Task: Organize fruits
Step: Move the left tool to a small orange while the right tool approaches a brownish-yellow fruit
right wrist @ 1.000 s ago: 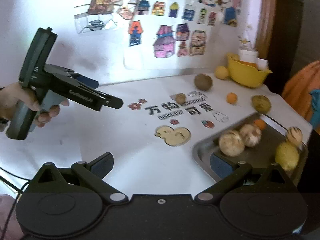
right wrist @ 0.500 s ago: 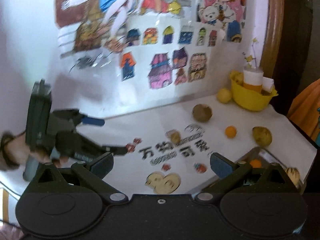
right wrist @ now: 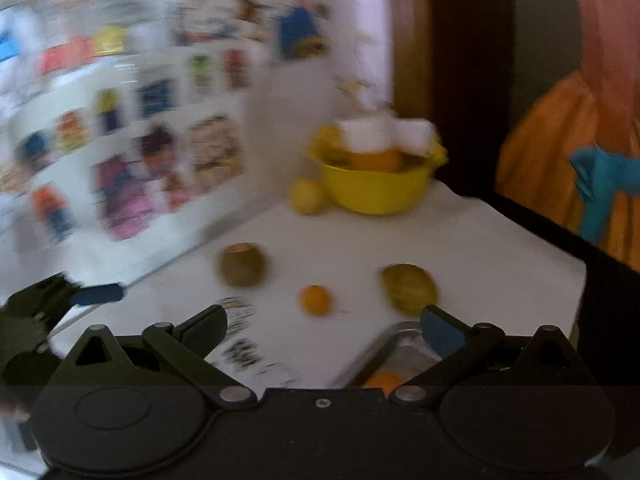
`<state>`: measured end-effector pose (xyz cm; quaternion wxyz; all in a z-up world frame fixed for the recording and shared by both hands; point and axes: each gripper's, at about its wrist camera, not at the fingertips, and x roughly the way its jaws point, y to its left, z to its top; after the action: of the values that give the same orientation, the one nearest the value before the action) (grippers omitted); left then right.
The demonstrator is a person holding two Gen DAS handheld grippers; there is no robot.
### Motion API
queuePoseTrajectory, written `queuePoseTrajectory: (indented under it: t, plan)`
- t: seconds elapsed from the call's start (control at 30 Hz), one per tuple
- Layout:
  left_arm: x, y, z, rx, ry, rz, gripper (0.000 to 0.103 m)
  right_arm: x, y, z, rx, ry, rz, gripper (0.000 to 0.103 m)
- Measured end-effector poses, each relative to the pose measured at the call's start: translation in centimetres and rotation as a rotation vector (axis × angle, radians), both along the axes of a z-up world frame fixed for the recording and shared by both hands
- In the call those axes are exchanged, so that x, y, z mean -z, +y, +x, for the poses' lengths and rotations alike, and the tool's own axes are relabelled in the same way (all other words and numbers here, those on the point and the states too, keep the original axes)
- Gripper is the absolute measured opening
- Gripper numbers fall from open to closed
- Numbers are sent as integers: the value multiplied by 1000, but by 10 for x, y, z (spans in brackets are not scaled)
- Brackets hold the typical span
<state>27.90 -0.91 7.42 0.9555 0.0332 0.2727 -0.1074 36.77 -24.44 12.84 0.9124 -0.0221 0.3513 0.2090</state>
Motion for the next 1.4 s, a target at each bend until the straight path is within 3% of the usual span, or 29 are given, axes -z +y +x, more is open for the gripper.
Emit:
queuePoseTrajectory:
  t: [0.23,0.47,0.67,0.83,1.17,1.4]
  plan:
    - [25,-28,62,8,54,-7,103,58,-22,83,126,135,10,102]
    - [40,-42,101,0,102,10,103,90,-29,122,155,202,74,100]
    - [50,-50,121,4,127,38,102,100,-19,134,126,206,88,91]
    - [58,-54,129,2,138,41,97,102,-12,136,104,188,40,85]
    - [63,-61,138,21,134,52,80,108,-11,142,118,192,5,64]
    - [68,-68,146,29,153,70,64,110,-15,143,118,202,12,60]
